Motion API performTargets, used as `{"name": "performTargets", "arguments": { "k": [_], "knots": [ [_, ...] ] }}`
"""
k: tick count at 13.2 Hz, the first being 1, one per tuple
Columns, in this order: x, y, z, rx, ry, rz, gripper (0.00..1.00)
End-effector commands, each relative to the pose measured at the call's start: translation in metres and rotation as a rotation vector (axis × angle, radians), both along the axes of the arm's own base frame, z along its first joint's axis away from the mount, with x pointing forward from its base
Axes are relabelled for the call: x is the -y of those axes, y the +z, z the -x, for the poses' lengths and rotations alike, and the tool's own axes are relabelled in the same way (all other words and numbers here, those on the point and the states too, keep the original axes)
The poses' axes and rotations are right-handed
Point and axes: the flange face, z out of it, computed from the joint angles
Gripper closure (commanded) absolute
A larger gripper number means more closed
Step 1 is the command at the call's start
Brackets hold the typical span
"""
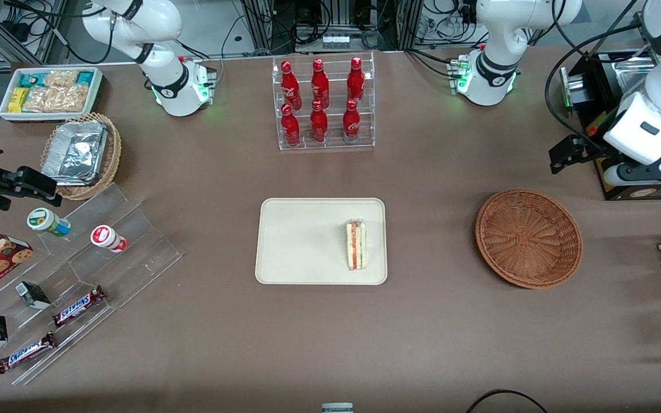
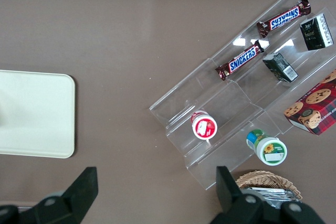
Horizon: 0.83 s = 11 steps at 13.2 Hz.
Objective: Place sandwich from basket to tray
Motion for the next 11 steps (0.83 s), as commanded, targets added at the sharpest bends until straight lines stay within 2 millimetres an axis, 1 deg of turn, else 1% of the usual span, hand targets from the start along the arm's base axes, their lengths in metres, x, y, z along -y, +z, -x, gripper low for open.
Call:
{"name": "performTargets", "arguments": {
  "k": [1,3,5,11],
  "knots": [
    [-0.0022,0.0061,0.0167,0.023,-0.034,-0.010,0.00],
    [-0.0030,0.0068,0.0163,0.019,-0.035,-0.010,0.00],
    [-0.0053,0.0068,0.0177,0.004,-0.088,-0.013,0.00],
    [-0.0055,0.0121,0.0190,-0.002,-0.094,-0.013,0.00]
  ]
}}
